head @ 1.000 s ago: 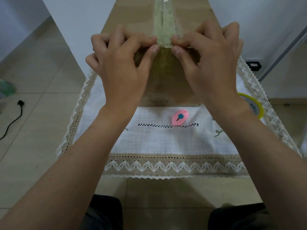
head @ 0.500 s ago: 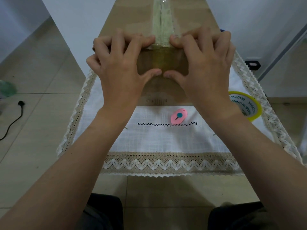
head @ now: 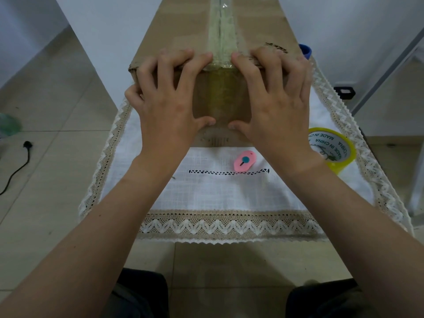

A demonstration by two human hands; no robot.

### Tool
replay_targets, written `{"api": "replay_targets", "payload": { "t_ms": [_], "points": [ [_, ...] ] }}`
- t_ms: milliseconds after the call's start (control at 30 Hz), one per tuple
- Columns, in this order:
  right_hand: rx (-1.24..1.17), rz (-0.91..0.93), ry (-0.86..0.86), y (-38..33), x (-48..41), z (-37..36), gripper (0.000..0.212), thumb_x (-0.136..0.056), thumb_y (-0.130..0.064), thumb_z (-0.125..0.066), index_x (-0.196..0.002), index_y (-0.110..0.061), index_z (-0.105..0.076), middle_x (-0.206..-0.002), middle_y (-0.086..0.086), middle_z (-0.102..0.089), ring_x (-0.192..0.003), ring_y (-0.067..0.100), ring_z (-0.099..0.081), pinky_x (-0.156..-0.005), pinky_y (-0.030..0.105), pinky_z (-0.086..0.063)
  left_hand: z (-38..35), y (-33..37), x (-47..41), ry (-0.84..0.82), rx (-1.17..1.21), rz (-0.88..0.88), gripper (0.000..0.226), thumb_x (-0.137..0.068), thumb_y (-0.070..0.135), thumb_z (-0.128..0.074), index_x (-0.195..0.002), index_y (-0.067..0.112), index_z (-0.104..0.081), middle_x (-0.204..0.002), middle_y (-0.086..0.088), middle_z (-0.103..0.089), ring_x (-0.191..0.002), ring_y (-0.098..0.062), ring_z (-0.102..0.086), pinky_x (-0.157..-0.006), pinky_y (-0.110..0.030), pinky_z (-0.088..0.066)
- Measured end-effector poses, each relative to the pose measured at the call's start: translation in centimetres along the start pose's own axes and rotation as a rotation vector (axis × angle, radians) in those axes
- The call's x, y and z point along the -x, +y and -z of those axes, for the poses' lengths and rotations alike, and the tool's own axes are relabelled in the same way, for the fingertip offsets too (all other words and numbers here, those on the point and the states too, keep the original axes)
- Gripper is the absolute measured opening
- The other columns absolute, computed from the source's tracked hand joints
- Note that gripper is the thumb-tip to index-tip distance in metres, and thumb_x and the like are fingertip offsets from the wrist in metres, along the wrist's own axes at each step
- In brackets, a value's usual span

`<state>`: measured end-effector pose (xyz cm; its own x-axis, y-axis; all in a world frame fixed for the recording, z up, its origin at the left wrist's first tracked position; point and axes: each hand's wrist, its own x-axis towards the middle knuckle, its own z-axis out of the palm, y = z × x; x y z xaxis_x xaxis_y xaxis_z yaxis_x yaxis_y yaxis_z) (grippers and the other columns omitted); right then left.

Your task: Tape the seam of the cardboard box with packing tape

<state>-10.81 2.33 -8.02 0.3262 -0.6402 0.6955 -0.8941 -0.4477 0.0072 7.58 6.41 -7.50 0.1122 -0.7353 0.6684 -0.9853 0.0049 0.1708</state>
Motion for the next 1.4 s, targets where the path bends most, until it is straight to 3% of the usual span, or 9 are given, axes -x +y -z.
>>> {"api": "replay_targets", "payload": {
  "t_ms": [233, 500, 767, 867, 1000, 1067, 1167, 1233, 1400],
  "points": [
    [-0.061, 0.014, 0.016, 0.3, -0.2, 0.0, 0.107, -0.061, -0.054, -0.089, -0.153, -0.029, -0.042, -0.152, 0.006, -0.047, -0.136, 0.027, -0.027, -0.121, 0.056, -0.027, 0.1, 0.0, -0.4, 0.025, 0.003, 0.013, 0.107, -0.048, 0.066, -0.087, -0.144, 0.045, -0.046, -0.148, 0.006, -0.050, -0.135, -0.029, -0.042, -0.095, -0.047, -0.034],
    [-0.293, 0.061, 0.145, 1.7, -1.0, 0.1, 0.051, -0.090, -0.018, -0.071, -0.140, -0.021, -0.063, -0.143, -0.001, -0.062, -0.127, 0.031, -0.055, -0.112, 0.052, -0.041, 0.3, -0.6, -0.7, 0.063, 0.073, -0.018, 0.083, -0.064, 0.066, -0.079, -0.140, 0.047, -0.054, -0.145, 0.011, -0.053, -0.133, -0.027, -0.045, -0.095, -0.042, -0.027],
    [-0.412, 0.041, 0.066, 2.8, -0.1, 0.7, 0.047, -0.099, -0.006, -0.059, -0.145, -0.014, -0.058, -0.152, 0.003, -0.055, -0.147, 0.032, -0.041, -0.123, 0.058, -0.027, 0.4, 0.3, -0.9, 0.117, 0.143, 0.049, 0.050, -0.083, 0.061, -0.069, -0.132, 0.050, -0.061, -0.139, 0.016, -0.058, -0.133, -0.023, -0.046, -0.098, -0.045, -0.028],
    [-0.527, -0.070, 0.061, 3.4, 0.4, 1.2, 0.042, -0.106, -0.013, -0.051, -0.148, -0.012, -0.054, -0.154, 0.004, -0.052, -0.150, 0.030, -0.036, -0.124, 0.050, -0.028, 0.3, 1.3, -0.9, 0.184, 0.217, 0.113, 0.031, -0.096, 0.045, -0.061, -0.127, 0.046, -0.067, -0.134, 0.015, -0.061, -0.132, -0.021, -0.048, -0.100, -0.047, -0.030],
    [-0.613, -0.397, 0.046, 4.9, 0.8, 2.2, 0.040, -0.108, -0.022, -0.040, -0.146, -0.016, -0.050, -0.138, -0.009, -0.054, -0.126, 0.011, -0.043, -0.106, 0.018, -0.034, 0.1, 3.6, -0.3, 0.231, 0.265, 0.066, 0.028, -0.092, 0.029, -0.065, -0.119, 0.031, -0.071, -0.130, 0.007, -0.063, -0.129, -0.024, -0.051, -0.098, -0.048, -0.034],
    [-0.519, -0.495, -0.102, 6.7, 0.9, 2.2, 0.039, -0.107, -0.030, -0.040, -0.143, -0.022, -0.054, -0.137, -0.008, -0.056, -0.130, 0.018, -0.041, -0.103, 0.026, -0.036, -0.1, 4.9, 0.1, 0.286, 0.293, -0.032, 0.022, -0.088, 0.019, -0.067, -0.108, 0.027, -0.074, -0.122, 0.003, -0.066, -0.122, -0.023, -0.051, -0.092, -0.045, -0.036],
    [-0.259, -0.552, -0.589, 9.4, 1.4, 2.3, 0.045, -0.103, -0.049, -0.051, -0.144, -0.031, -0.052, -0.156, 0.000, -0.045, -0.149, 0.035, -0.026, -0.114, 0.053, -0.032, -1.0, 6.6, 0.6, 0.242, 0.426, -0.205, 0.022, -0.082, 0.000, -0.064, -0.089, 0.016, -0.076, -0.098, -0.002, -0.070, -0.104, -0.028, -0.054, -0.081, -0.042, -0.039],
    [-0.149, -0.592, -0.881, 10.1, 2.0, 2.6, 0.063, -0.095, -0.063, -0.059, -0.150, -0.035, -0.043, -0.162, 0.003, -0.031, -0.153, 0.040, -0.013, -0.117, 0.059, -0.028, -1.9, 7.3, 1.1, 0.136, 0.491, -0.283, 0.023, -0.079, -0.008, -0.060, -0.078, 0.011, -0.074, -0.083, -0.004, -0.068, -0.089, -0.032, -0.058, -0.075, -0.034, -0.040],
    [-0.193, -0.630, -1.007, 10.7, 2.6, 3.0, 0.088, -0.083, -0.070, -0.072, -0.155, -0.035, -0.035, -0.160, 0.006, -0.022, -0.152, 0.048, -0.012, -0.115, 0.054, -0.032, -3.2, 8.6, 1.6, -0.143, 0.524, -0.192, 0.029, -0.079, 0.002, -0.048, -0.071, 0.016, -0.073, -0.077, 0.002, -0.068, -0.075, -0.024, -0.057, -0.061, -0.039, -0.049]
  ]
}}
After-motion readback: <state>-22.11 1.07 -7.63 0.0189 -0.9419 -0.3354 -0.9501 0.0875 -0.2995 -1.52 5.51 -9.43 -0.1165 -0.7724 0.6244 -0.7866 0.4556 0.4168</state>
